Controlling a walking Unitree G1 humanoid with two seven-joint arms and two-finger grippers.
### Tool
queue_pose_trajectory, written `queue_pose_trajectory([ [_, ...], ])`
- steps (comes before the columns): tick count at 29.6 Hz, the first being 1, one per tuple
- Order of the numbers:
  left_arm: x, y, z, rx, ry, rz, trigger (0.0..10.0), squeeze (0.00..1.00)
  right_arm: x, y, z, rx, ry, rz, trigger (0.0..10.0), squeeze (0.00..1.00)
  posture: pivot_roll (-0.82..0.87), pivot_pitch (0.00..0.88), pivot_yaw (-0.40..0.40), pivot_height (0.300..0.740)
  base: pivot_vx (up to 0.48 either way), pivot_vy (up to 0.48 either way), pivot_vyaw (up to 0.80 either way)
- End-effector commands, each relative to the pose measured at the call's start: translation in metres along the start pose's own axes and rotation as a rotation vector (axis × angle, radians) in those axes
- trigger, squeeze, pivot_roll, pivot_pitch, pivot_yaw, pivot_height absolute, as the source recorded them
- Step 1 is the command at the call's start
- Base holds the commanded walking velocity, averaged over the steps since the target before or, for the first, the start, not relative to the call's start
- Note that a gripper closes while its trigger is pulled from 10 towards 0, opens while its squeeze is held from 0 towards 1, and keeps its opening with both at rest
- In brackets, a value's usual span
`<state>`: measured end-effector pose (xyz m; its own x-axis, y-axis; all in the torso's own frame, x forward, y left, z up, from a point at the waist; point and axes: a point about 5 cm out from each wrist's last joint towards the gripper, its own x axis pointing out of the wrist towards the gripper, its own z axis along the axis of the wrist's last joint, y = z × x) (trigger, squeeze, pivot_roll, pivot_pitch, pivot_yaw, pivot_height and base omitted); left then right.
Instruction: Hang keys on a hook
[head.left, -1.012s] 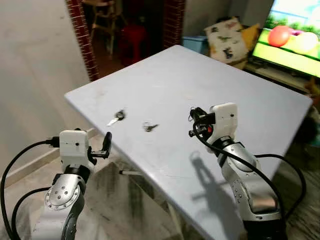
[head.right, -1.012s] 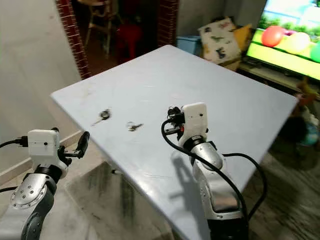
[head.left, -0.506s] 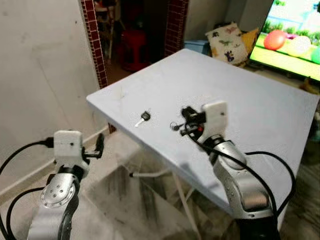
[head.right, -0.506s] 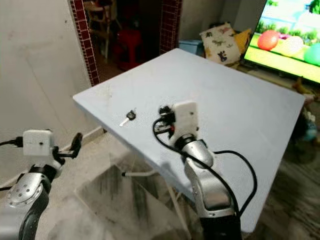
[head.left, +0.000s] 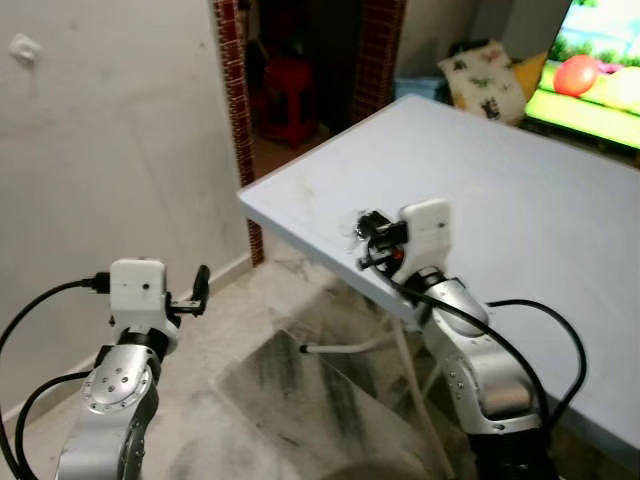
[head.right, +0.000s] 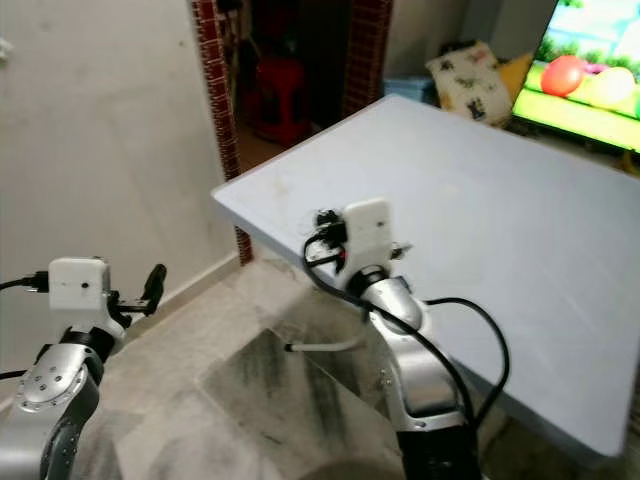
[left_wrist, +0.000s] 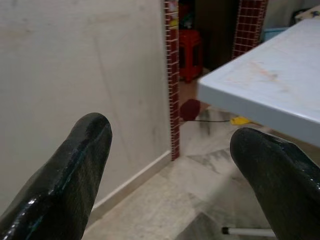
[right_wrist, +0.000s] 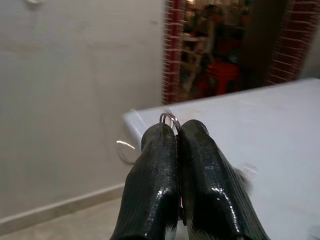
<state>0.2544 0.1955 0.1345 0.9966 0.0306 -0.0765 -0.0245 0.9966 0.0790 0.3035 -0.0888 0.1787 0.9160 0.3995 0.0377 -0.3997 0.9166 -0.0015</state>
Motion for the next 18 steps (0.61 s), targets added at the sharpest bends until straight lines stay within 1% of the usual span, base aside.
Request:
queue_pose_trajectory([
  [1,0.001,-0.007,0.001,-0.004,-0.008,-0.029,10.0,0.00,-0.003,-0.010,0.001,-0.009,-0.003,-0.041,10.0,0.00,0.07,0.000,0.002,0.740,0.000,0.311,0.00],
  [7,0.001,-0.012,0.000,-0.005,0.007,-0.087,10.0,0.00,-0.004,-0.015,-0.004,0.048,-0.015,-0.093,10.0,0.00,0.08,0.000,0.026,0.740,0.000,0.000,0.00],
  [8,0.001,-0.012,0.000,-0.006,0.007,-0.097,10.0,0.00,-0.005,-0.015,-0.006,0.053,-0.012,-0.103,10.0,0.00,0.09,0.000,0.046,0.740,0.000,0.000,0.00],
  [10,0.002,-0.012,0.001,-0.003,0.009,-0.109,10.0,0.00,-0.005,-0.015,-0.010,0.062,-0.007,-0.119,10.0,0.00,0.09,0.000,0.062,0.740,0.000,0.000,0.00],
  [14,0.005,-0.012,0.003,0.007,0.011,-0.158,10.0,0.00,-0.007,-0.014,-0.021,0.078,0.015,-0.153,10.0,0.00,0.10,0.000,0.081,0.740,0.000,0.000,0.00],
  [17,0.006,-0.011,0.003,0.001,0.016,-0.160,10.0,0.00,-0.007,-0.012,-0.024,0.083,0.020,-0.159,10.0,0.00,0.10,0.000,0.090,0.740,0.000,0.000,0.00],
  [18,0.010,-0.010,0.004,-0.022,0.020,-0.152,10.0,0.00,-0.008,-0.011,-0.026,0.089,0.022,-0.161,10.0,0.00,0.10,0.000,0.099,0.740,0.000,0.000,0.00],
])
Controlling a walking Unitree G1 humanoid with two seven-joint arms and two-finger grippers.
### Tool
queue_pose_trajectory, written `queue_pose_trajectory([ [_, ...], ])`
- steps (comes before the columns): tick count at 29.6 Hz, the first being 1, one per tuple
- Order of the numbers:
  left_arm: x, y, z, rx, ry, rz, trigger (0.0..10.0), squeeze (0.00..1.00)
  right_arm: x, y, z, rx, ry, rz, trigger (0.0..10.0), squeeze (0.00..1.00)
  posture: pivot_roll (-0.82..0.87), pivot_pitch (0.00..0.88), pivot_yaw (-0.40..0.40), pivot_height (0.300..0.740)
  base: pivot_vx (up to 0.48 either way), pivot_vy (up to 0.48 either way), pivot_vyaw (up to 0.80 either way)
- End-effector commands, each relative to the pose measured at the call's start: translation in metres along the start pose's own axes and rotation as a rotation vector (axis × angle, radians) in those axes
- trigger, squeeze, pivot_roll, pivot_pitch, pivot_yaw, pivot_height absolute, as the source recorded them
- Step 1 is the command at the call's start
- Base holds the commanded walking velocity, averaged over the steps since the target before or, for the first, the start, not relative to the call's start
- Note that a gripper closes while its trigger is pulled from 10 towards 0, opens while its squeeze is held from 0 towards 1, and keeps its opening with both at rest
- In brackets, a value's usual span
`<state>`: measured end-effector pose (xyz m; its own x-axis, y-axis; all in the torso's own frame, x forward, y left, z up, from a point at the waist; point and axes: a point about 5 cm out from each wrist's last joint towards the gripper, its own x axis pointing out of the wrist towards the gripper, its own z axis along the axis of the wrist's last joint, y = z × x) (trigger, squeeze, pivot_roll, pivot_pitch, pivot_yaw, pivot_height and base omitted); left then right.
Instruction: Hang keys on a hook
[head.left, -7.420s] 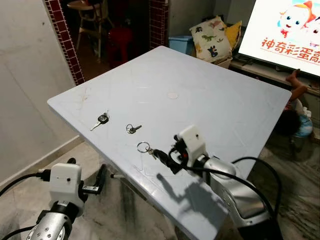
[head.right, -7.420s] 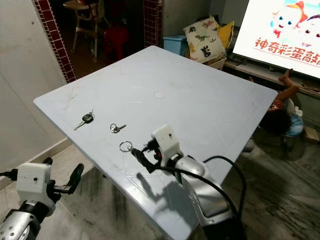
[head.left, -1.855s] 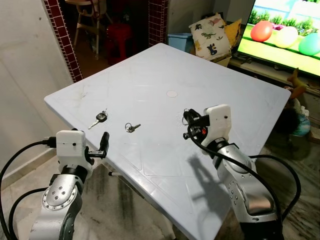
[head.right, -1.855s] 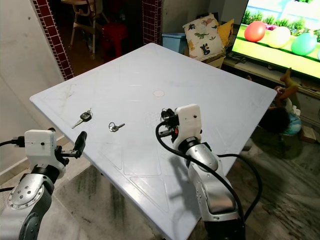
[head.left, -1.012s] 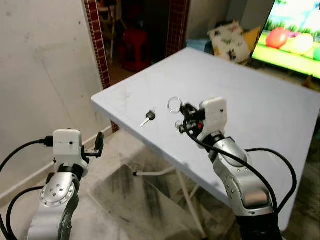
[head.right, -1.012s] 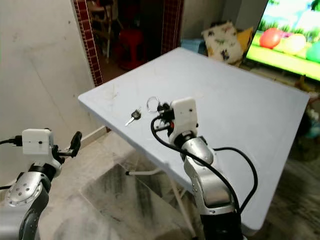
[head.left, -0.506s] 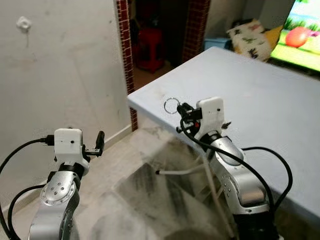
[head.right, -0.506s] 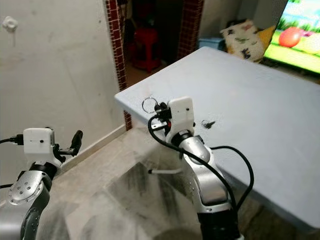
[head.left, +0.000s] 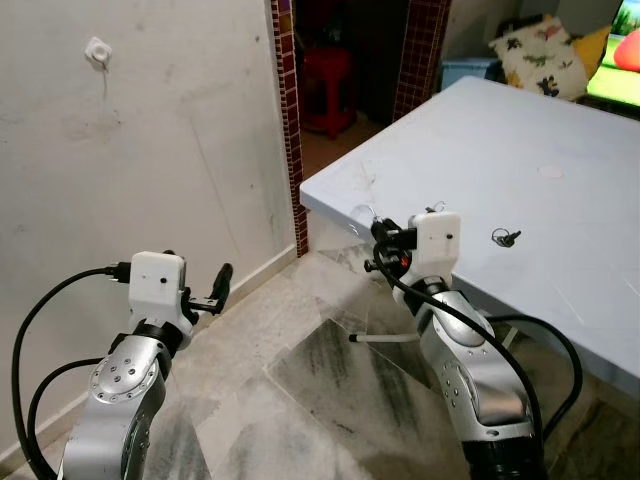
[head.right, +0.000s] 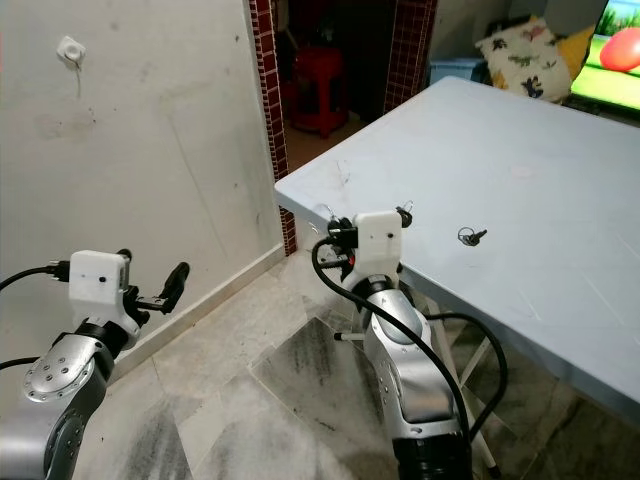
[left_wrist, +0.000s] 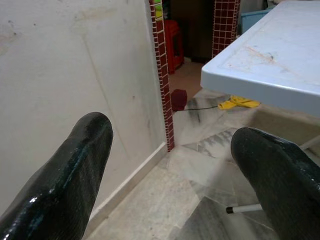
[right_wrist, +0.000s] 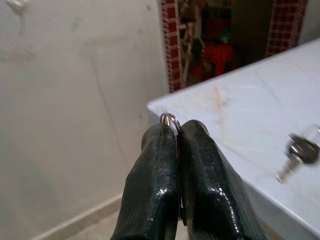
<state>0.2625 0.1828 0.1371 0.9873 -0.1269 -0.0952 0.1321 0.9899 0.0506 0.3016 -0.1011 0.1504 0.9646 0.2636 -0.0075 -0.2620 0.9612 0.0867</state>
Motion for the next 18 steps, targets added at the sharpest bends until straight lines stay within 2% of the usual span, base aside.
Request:
queue_pose_trajectory([
  [1,0.0025,0.0035,0.0005,-0.015,0.010,0.009,10.0,0.00,0.0002,-0.0001,0.0010,0.006,-0.017,-0.014,10.0,0.00,0.10,0.000,0.099,0.740,0.000,0.000,0.00],
  [9,0.0063,0.0022,0.0007,-0.050,-0.023,0.033,10.0,0.00,0.0037,0.0030,0.0025,-0.012,-0.030,0.005,10.0,0.00,0.09,0.000,0.082,0.740,0.000,0.000,0.00],
  [13,0.0071,0.0038,-0.0026,-0.057,-0.023,0.072,10.0,0.00,0.0052,0.0059,0.0044,-0.048,-0.034,0.046,10.0,0.00,0.10,0.000,0.042,0.740,0.000,0.000,0.73],
  [18,0.0017,0.0033,-0.0063,-0.078,-0.015,0.056,10.0,0.00,0.0100,0.0079,0.0066,-0.055,-0.041,0.064,10.0,0.00,0.11,0.000,0.039,0.740,0.000,0.000,0.80],
])
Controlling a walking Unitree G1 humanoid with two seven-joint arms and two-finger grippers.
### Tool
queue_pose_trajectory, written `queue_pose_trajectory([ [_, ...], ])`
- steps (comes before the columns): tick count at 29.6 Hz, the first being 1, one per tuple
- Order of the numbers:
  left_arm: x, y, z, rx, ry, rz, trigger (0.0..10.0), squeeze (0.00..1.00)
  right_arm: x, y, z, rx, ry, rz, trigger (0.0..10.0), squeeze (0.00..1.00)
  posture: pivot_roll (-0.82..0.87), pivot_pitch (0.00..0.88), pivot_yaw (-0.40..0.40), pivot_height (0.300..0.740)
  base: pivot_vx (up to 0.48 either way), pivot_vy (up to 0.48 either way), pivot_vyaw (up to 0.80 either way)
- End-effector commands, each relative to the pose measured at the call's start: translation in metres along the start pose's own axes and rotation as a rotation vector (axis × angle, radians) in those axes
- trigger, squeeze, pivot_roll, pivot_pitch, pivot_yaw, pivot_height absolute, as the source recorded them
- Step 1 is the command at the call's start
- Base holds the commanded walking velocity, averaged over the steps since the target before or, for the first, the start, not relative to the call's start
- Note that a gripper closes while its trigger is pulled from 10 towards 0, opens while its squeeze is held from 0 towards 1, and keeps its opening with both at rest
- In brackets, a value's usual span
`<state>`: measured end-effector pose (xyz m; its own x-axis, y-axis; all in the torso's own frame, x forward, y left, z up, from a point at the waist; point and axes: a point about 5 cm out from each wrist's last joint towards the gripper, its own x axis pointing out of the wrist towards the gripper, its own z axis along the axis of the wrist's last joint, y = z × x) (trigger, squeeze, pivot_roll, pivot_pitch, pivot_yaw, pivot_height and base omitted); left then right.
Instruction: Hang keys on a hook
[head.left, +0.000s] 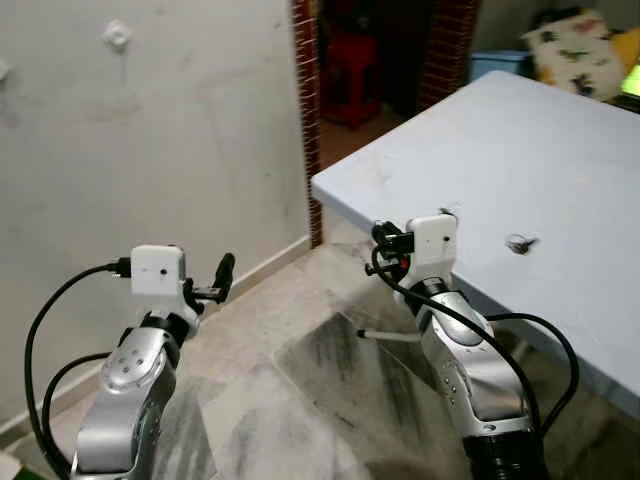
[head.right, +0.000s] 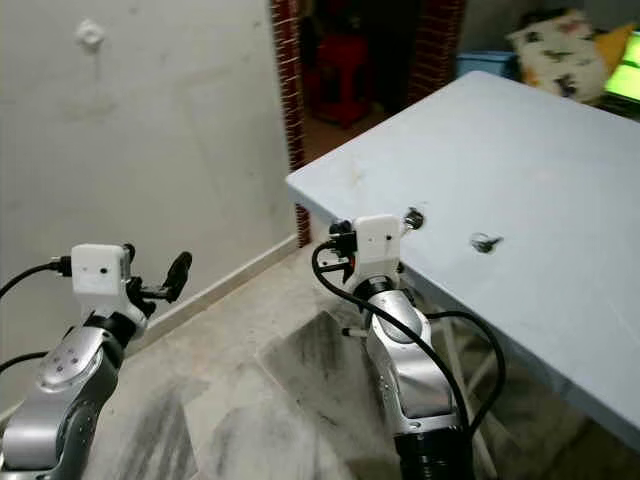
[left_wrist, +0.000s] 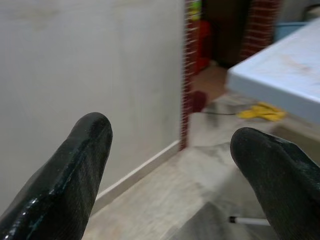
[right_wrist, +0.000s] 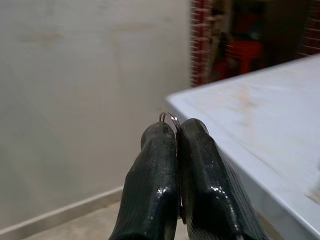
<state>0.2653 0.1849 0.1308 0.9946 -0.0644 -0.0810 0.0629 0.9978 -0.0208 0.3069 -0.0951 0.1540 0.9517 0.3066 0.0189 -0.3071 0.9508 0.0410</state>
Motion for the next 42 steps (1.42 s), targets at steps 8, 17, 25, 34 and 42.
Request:
queue_pose_trajectory([
  [8,-0.0017,0.0077,0.0007,-0.017,-0.022,0.003,10.0,0.00,0.0096,0.0081,0.0075,-0.011,-0.038,0.030,10.0,0.00,0.12,0.000,0.023,0.740,0.000,0.000,0.80],
  [17,-0.0007,0.0031,0.0012,-0.040,-0.034,-0.013,10.0,0.00,0.0112,0.0077,0.0111,-0.015,-0.055,0.051,10.0,0.00,0.11,0.000,0.020,0.740,0.028,0.000,0.53],
  [25,0.0002,0.0044,0.0029,-0.052,-0.048,-0.014,10.0,0.00,0.0102,0.0110,0.0108,-0.010,-0.060,0.063,10.0,0.00,0.11,0.000,0.018,0.740,0.346,0.000,0.00],
  [34,-0.0007,0.0032,0.0014,-0.059,-0.044,-0.020,10.0,0.00,0.0114,0.0104,0.0114,-0.011,-0.064,0.063,10.0,0.00,0.11,0.000,0.015,0.740,0.391,0.000,0.00],
  [42,-0.0008,0.0027,0.0010,-0.063,-0.043,-0.021,10.0,0.00,0.0114,0.0119,0.0107,-0.012,-0.063,0.068,10.0,0.00,0.11,0.000,0.015,0.740,0.413,0.000,0.00],
])
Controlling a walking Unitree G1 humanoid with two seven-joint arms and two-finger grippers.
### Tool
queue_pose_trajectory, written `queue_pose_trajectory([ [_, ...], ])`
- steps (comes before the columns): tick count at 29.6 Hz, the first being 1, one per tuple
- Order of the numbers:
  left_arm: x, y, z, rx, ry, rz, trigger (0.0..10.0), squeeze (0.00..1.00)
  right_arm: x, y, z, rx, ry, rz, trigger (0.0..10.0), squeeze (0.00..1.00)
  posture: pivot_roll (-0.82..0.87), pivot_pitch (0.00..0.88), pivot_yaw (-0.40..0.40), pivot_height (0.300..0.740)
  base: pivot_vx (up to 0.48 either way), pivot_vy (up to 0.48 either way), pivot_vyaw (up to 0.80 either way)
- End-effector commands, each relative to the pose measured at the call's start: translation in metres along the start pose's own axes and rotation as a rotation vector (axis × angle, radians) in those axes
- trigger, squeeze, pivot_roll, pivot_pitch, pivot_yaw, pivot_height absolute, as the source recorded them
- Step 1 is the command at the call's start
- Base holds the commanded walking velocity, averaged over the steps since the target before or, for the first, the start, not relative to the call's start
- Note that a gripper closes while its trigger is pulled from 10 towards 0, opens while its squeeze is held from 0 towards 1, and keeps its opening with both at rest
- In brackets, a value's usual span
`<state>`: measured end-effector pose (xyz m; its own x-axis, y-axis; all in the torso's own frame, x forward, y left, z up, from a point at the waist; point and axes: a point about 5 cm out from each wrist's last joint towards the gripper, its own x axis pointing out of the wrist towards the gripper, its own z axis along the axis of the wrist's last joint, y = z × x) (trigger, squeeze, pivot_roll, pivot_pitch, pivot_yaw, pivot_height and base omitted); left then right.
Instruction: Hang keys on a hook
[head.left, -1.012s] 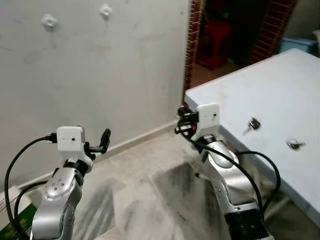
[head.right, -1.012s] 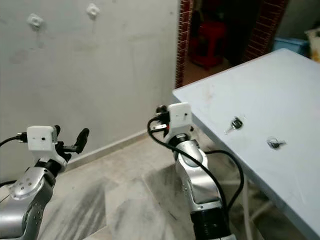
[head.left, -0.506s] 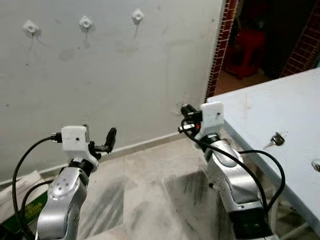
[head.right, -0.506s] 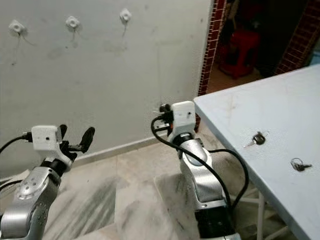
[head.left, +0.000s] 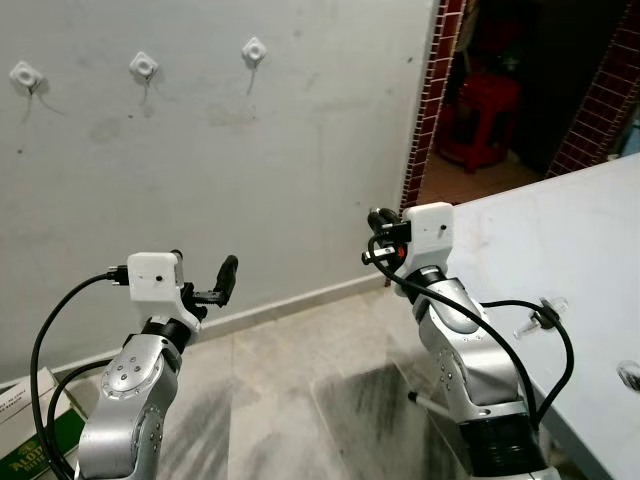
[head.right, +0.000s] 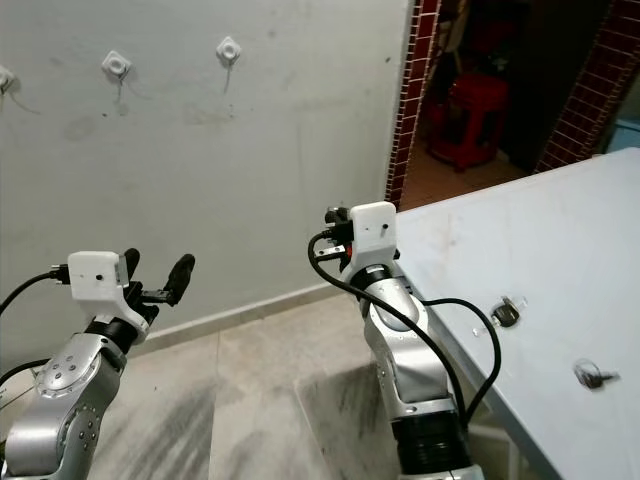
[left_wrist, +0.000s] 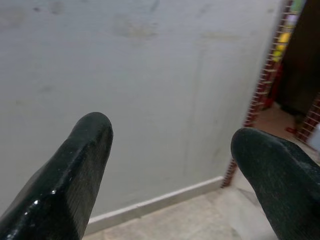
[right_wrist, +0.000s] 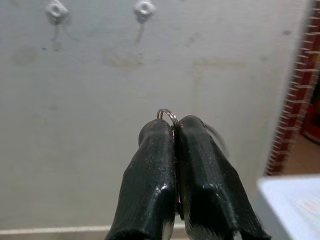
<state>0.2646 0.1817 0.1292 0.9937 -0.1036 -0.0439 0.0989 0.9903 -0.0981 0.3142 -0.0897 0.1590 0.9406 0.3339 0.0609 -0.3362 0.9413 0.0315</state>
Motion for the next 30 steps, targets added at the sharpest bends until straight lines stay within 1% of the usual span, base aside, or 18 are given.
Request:
queue_pose_trajectory([
  [1,-0.0007,0.0053,0.0030,0.012,-0.009,0.019,10.0,0.00,0.0030,0.0088,0.0056,-0.004,-0.021,0.038,10.0,0.00,0.11,0.000,0.015,0.740,0.412,0.000,0.00],
  [8,-0.0016,0.0036,0.0016,0.011,-0.004,0.016,10.0,0.00,0.0023,0.0092,0.0040,-0.008,-0.015,0.043,10.0,0.00,0.11,0.000,0.015,0.740,0.415,0.000,0.00],
  [27,-0.0021,0.0023,0.0006,0.011,-0.004,0.017,10.0,0.00,0.0031,0.0113,0.0008,-0.014,-0.006,0.061,10.0,0.00,0.12,0.000,0.009,0.740,0.382,0.290,0.00],
  [30,-0.0003,0.0024,0.0013,0.010,-0.004,0.017,10.0,0.00,0.0048,0.0114,0.0015,-0.015,-0.007,0.064,10.0,0.00,0.11,0.000,0.008,0.740,0.370,0.306,0.00],
])
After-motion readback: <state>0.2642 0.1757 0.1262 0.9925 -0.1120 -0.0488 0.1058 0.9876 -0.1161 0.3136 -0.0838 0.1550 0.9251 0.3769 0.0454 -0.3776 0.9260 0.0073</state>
